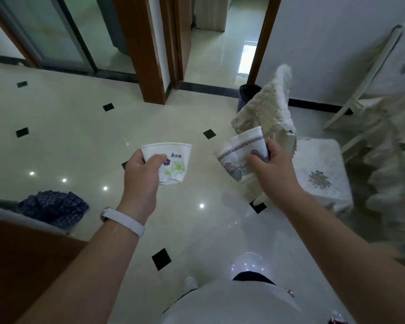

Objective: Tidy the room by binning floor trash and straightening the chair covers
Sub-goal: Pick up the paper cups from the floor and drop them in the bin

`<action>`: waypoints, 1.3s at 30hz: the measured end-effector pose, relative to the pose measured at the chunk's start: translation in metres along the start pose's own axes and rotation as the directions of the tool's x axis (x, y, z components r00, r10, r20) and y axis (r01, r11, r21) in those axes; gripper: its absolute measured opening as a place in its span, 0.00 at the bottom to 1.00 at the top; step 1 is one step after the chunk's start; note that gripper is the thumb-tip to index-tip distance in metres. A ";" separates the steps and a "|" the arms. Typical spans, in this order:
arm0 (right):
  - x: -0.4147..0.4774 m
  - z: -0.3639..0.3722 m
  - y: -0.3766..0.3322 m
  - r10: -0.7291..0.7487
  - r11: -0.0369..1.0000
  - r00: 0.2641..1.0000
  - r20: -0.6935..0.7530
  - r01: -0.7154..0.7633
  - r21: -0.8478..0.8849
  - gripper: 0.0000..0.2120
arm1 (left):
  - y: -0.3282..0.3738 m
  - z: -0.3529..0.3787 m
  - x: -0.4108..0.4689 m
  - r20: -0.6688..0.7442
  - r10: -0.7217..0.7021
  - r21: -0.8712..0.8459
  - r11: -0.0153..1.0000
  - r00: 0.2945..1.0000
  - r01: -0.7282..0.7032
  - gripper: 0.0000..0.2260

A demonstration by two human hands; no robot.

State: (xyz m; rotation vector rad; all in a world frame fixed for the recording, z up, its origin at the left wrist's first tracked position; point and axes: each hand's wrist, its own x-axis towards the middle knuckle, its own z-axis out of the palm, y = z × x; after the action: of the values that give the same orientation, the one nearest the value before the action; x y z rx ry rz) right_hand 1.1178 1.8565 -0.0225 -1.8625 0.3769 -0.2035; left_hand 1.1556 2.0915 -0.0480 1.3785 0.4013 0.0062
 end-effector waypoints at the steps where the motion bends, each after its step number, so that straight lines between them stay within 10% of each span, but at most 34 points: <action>1: 0.007 0.003 -0.001 0.014 1.000 1.000 -0.010 -0.014 0.008 0.06 | 0.002 0.003 0.009 0.021 -0.003 -0.008 1.000 1.000 0.004 0.04; 39: 0.463 -0.026 0.026 0.217 0.973 0.936 -0.276 -0.185 0.137 0.05 | 0.070 0.345 0.397 0.300 -0.039 0.169 0.986 0.953 -0.013 0.06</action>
State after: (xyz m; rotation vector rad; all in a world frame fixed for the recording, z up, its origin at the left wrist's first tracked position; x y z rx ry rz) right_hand 1.5372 1.6605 -0.0609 -1.6749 0.7414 -0.3513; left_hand 1.6385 1.8714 -0.0429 1.5161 0.1549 -0.2533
